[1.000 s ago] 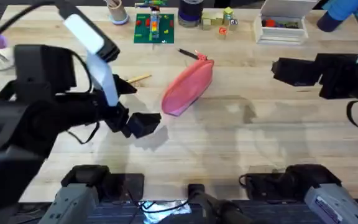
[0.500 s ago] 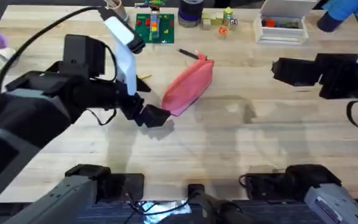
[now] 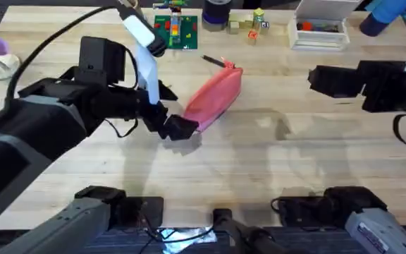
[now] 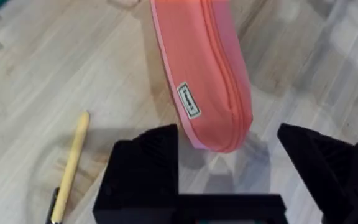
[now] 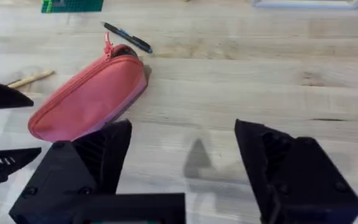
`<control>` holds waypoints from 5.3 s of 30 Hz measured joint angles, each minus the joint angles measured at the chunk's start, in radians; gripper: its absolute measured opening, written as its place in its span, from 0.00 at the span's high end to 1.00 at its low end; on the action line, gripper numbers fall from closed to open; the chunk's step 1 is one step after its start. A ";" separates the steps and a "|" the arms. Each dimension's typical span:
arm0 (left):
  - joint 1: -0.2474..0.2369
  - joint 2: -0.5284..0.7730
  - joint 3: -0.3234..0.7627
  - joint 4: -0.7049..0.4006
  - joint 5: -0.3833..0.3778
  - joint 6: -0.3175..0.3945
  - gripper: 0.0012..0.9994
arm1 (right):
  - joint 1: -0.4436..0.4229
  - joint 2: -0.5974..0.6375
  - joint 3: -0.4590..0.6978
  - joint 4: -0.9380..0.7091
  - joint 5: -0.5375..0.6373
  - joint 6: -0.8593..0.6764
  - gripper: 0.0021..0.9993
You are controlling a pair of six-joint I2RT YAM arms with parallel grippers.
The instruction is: Unzip the bag, pick up the pens from the table one at a time and place them inside, then zip the bag closed.
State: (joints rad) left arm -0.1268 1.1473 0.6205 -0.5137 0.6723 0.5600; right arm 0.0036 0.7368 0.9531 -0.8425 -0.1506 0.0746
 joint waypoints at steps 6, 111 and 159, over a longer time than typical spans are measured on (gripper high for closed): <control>0.000 0.008 0.000 0.025 0.024 0.000 0.01 | 0.000 0.000 0.000 0.000 0.000 0.000 0.00; -0.045 0.111 0.000 0.088 0.048 -0.008 0.96 | 0.285 0.897 0.393 0.214 -0.225 -0.166 0.00; -0.045 0.111 0.000 0.079 0.049 -0.008 0.96 | 0.319 1.100 0.393 0.327 -0.159 -0.180 0.58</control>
State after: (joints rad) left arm -0.1715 1.2583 0.6205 -0.4346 0.7212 0.5522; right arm 0.3222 1.8366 1.3457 -0.5152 -0.3094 -0.1051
